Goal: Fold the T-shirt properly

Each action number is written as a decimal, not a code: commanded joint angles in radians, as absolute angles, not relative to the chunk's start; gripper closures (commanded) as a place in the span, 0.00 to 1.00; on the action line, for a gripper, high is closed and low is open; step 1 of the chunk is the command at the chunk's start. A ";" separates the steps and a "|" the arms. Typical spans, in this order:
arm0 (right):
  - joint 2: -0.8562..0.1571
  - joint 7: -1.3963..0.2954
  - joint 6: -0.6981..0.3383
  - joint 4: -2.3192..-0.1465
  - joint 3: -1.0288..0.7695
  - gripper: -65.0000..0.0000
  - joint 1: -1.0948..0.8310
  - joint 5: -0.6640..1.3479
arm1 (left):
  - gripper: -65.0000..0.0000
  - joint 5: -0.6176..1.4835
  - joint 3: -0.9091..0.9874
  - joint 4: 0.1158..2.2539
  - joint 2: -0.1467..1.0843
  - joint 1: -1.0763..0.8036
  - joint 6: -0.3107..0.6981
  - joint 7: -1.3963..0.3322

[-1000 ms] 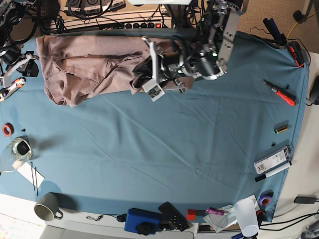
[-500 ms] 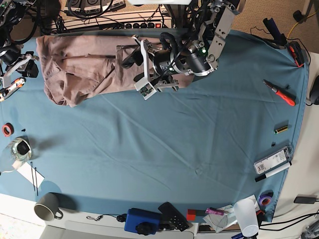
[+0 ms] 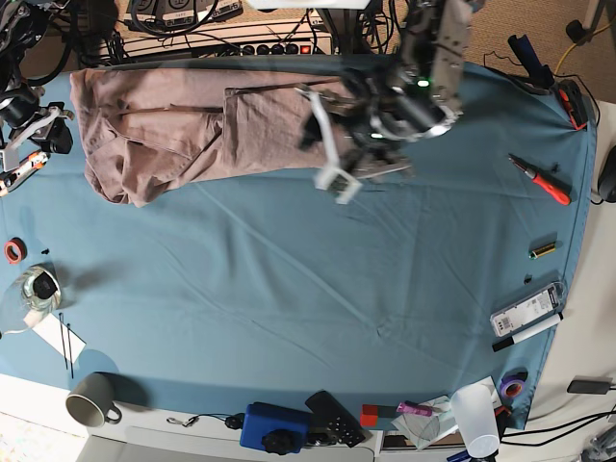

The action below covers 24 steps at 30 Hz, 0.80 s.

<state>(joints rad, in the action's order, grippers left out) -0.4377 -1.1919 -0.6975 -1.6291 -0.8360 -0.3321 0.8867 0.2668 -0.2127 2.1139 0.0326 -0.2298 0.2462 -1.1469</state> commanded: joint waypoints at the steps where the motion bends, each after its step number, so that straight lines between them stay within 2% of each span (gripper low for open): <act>1: -0.463 -1.169 -0.698 -1.642 -0.846 0.73 -0.330 0.896 | 0.47 0.324 -0.198 2.133 0.033 -0.234 0.251 -1.129; 5: -0.464 -1.169 -0.698 -1.642 -0.846 0.73 -0.329 0.897 | 0.47 0.450 -0.142 2.134 0.051 -0.258 0.289 -1.139; 11: -0.463 -1.140 -0.698 -1.642 -0.846 0.73 -0.326 0.889 | 0.47 0.476 -0.135 2.134 0.050 -0.266 0.289 -1.145; 16: -0.465 -1.180 -0.698 -1.642 -0.845 0.72 -0.282 0.743 | 0.47 0.476 -0.135 2.134 0.050 -0.268 0.289 -1.144; 19: -0.480 -1.195 -0.698 -1.641 -0.826 0.61 -0.283 0.735 | 0.47 0.476 -0.135 2.134 0.050 -0.279 0.289 -1.140; 24: -0.497 -1.208 -0.698 -1.642 -0.791 0.60 -0.285 0.736 | 0.47 0.473 -0.135 2.134 0.050 -0.307 0.289 -1.129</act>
